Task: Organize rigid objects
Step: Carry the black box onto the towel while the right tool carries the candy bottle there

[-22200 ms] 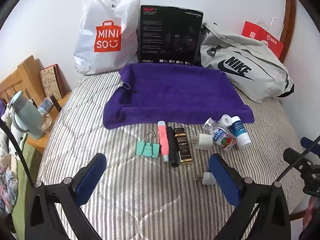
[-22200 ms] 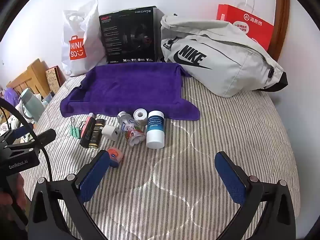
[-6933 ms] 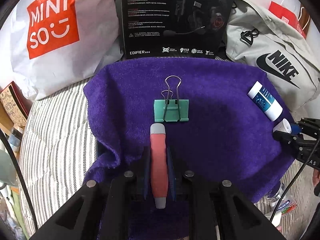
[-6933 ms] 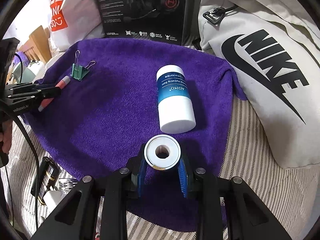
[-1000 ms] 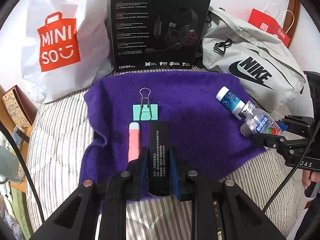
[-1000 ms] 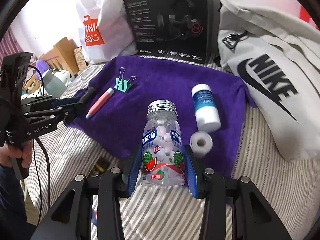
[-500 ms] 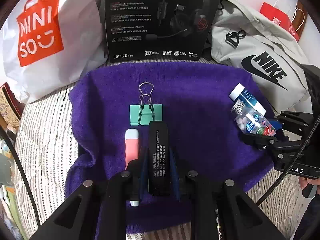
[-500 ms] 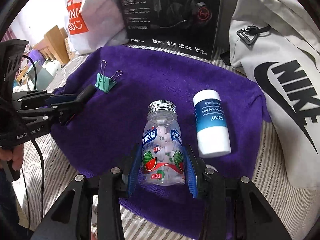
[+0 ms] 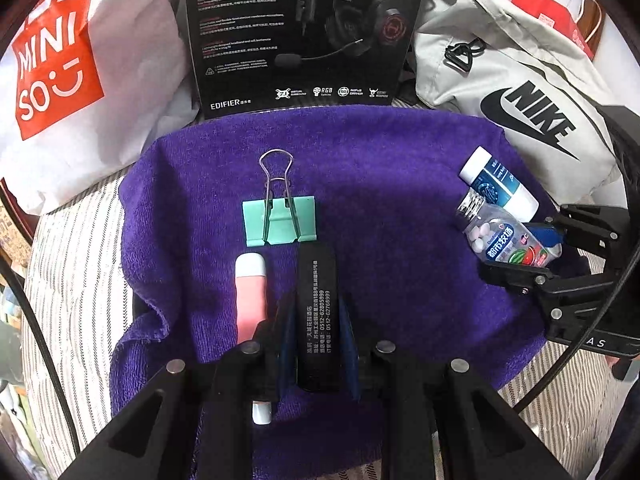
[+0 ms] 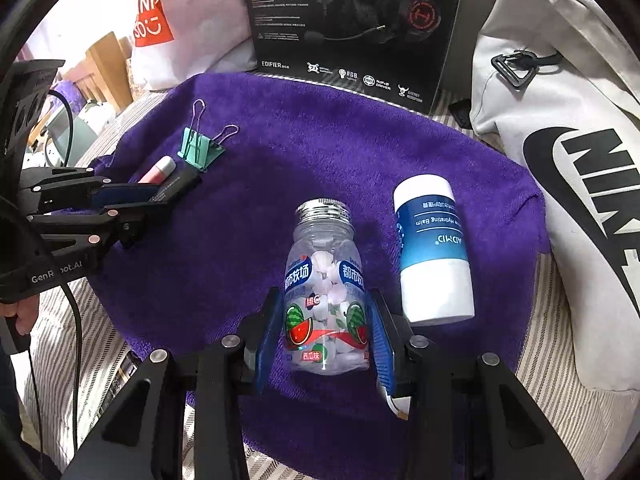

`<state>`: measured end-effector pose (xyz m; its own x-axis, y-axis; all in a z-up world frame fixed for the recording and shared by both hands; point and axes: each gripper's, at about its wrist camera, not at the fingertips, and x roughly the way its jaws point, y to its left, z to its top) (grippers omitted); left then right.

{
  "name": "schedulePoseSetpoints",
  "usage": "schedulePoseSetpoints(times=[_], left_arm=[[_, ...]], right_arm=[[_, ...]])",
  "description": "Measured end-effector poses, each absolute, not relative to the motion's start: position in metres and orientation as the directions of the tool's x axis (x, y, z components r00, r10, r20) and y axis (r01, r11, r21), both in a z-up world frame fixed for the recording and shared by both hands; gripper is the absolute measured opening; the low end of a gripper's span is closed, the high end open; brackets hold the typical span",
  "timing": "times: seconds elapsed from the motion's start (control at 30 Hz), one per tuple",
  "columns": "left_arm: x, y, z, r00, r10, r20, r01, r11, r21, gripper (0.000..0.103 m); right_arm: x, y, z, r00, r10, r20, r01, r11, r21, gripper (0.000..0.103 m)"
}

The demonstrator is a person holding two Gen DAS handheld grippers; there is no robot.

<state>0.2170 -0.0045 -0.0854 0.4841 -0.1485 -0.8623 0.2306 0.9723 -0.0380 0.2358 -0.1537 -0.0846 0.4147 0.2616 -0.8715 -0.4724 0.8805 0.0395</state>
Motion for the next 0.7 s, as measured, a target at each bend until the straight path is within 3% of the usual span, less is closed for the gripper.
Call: schedulePoseSetpoints(times=[0.23,0.37,0.7], left_arm=[[0.213,0.002,-0.085,0.482,-0.19,-0.856,0.221,0.971,-0.091,0.026],[0.209,0.001,-0.083,0.474,-0.188,-0.86,0.226,0.97,-0.088,0.034],[0.182,0.0,-0.059,0.505,-0.192,-0.842,0.202,0.974,-0.102,0.042]], right_arm=[[0.234,-0.151,-0.085,0.415,0.258,-0.872,-0.505,0.863,0.015,0.043],[0.231,-0.153,-0.085,0.406,0.265,-0.875,-0.515,0.857,0.021,0.049],[0.211,-0.176,-0.065,0.408,0.287,-0.867,-0.444,0.892,0.086,0.061]])
